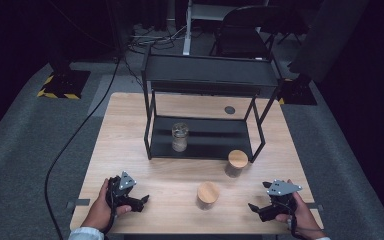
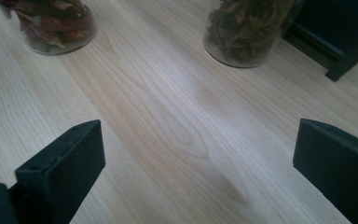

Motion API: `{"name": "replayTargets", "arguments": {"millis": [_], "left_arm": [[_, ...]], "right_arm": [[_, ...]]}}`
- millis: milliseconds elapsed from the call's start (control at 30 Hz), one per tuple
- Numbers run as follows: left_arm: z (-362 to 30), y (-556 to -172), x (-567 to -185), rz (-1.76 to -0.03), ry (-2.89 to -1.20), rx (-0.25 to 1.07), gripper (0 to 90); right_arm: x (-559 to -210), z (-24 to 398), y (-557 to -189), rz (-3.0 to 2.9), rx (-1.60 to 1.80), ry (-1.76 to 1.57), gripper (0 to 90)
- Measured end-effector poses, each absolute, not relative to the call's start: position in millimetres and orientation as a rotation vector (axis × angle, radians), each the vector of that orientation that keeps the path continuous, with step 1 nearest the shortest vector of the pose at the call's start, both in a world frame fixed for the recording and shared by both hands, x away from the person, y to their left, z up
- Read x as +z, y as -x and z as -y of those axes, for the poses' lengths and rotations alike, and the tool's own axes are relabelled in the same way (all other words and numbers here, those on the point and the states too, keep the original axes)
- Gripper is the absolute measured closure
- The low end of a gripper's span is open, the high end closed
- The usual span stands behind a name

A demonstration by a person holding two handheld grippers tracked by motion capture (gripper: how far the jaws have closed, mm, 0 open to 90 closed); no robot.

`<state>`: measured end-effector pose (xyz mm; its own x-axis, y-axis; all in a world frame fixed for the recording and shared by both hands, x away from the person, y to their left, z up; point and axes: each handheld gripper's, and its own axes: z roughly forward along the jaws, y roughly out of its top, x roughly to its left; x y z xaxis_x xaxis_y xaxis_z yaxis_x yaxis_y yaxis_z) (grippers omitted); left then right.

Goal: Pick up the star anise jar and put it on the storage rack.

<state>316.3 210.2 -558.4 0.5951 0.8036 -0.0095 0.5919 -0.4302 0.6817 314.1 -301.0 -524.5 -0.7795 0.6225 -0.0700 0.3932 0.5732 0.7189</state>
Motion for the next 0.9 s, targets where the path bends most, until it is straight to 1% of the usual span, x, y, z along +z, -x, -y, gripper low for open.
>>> {"name": "replayTargets", "arguments": {"millis": [900], "left_arm": [[-210.2, -316.3, -558.4, -1.1, -2.172, 0.421, 0.0]], "right_arm": [[-514.4, 272.6, -308.2, -2.545, 1.043, -0.746, 1.9]]}}
